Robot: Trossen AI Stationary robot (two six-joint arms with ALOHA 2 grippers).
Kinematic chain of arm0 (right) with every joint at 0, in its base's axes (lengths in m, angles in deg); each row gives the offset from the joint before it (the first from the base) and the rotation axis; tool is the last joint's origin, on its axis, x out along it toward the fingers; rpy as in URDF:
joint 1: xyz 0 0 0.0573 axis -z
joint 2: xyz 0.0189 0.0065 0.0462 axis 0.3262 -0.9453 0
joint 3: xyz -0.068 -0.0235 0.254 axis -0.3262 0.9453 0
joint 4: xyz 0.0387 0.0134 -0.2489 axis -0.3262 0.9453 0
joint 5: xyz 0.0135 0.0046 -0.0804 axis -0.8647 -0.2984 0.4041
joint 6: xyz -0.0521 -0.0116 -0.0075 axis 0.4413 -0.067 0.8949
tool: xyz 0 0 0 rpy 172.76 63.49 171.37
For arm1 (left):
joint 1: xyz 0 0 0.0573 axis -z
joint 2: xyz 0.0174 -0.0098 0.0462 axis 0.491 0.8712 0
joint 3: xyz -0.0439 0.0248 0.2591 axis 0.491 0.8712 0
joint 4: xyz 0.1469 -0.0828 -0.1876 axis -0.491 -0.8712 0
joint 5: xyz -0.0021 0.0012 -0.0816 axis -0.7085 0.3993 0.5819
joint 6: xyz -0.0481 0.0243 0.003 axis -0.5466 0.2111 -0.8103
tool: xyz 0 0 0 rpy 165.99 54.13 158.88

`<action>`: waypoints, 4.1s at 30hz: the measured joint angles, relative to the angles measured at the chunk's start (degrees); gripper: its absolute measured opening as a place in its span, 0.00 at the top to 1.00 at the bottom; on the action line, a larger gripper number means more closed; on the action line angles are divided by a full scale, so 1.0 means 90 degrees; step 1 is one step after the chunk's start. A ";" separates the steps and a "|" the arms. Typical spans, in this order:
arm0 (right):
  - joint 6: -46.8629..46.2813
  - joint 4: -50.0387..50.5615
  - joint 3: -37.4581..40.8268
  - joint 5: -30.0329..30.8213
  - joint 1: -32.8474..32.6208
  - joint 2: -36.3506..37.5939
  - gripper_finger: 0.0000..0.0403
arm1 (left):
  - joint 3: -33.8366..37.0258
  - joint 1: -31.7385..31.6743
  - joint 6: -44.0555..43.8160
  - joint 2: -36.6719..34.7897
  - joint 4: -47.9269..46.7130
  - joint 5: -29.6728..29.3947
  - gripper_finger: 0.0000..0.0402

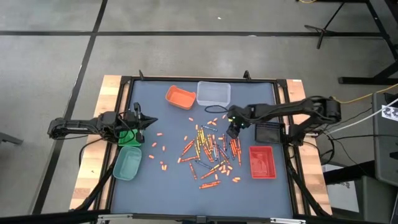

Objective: Sort crayons
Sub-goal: Put the blue crayon into the transparent bin

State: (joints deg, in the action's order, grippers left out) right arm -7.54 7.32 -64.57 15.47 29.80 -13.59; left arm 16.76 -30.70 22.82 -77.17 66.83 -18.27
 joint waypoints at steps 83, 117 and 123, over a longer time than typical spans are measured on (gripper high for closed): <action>0.2046 -0.2557 0.0010 0.0001 0.0017 0.0526 0.94 | 0.0002 -0.0002 -0.0005 0.0000 0.0005 -0.0002 1.00; 0.4410 -0.5628 0.0000 -0.0457 0.2101 -0.0440 0.94 | 0.0002 -0.0005 -0.0005 0.0000 0.0005 -0.0002 1.00; 0.4410 -0.5640 0.0000 -0.0451 0.2101 -0.0440 0.94 | 0.0000 -0.0007 -0.0005 0.0000 0.0005 -0.0002 1.00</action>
State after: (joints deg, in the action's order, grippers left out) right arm 32.16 -43.44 -64.57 11.41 48.71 -17.55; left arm 16.76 -30.77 22.78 -77.16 66.87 -18.29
